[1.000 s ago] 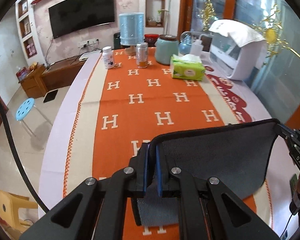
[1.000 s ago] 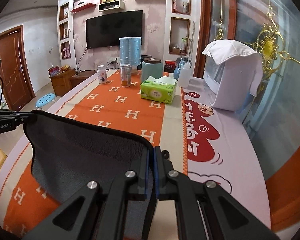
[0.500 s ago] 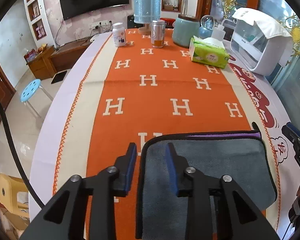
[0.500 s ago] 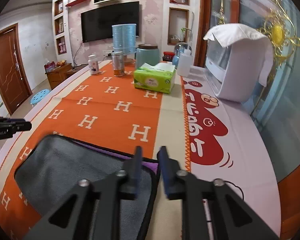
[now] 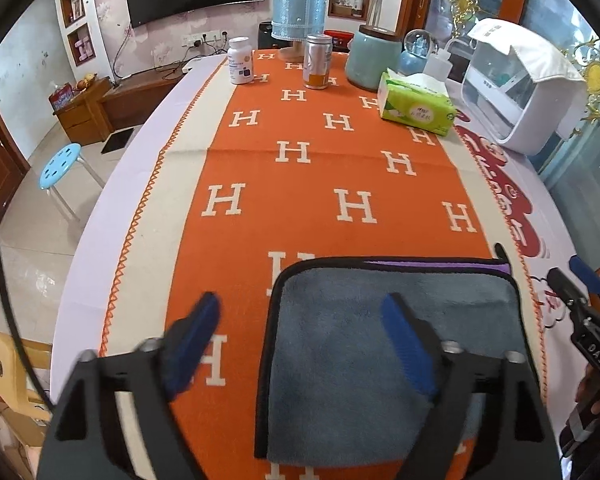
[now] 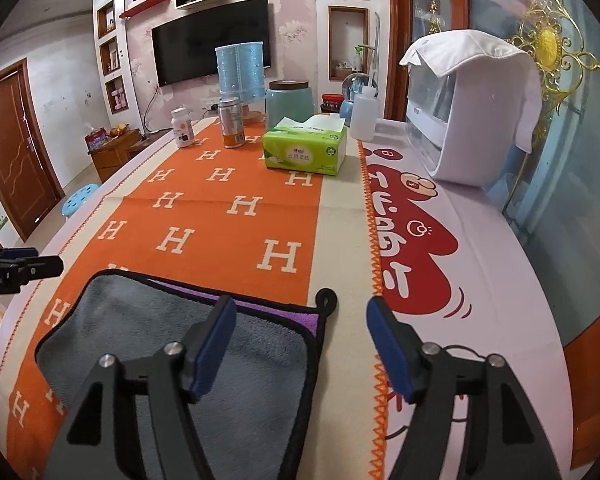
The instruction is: Fold towel
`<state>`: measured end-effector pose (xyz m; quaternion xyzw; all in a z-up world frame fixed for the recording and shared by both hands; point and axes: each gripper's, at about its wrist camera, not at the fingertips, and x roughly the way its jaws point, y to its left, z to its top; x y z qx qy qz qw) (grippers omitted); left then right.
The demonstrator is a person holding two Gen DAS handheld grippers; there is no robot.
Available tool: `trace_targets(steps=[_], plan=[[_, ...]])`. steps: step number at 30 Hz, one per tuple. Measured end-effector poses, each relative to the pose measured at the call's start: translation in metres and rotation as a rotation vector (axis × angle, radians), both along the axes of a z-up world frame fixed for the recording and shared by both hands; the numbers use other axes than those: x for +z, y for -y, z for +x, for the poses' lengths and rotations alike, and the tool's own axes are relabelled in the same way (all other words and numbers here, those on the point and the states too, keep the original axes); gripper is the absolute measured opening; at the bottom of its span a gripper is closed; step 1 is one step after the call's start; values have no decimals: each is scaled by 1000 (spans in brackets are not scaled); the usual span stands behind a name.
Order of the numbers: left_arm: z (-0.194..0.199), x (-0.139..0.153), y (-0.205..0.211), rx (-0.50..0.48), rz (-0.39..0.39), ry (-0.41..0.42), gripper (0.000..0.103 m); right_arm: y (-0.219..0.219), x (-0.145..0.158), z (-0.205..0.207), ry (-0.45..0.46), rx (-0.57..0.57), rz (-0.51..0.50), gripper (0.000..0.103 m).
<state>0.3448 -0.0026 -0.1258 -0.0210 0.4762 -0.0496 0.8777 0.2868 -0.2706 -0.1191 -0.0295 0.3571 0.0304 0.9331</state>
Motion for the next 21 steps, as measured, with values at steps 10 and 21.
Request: trace_targets(steps=[10, 21], plan=[[-40, 20, -8, 23, 5, 17, 94, -11, 13, -25, -11, -15, 4, 101], [-106, 36, -21, 20, -10, 37, 94, -28, 17, -80, -52, -38, 12, 103]])
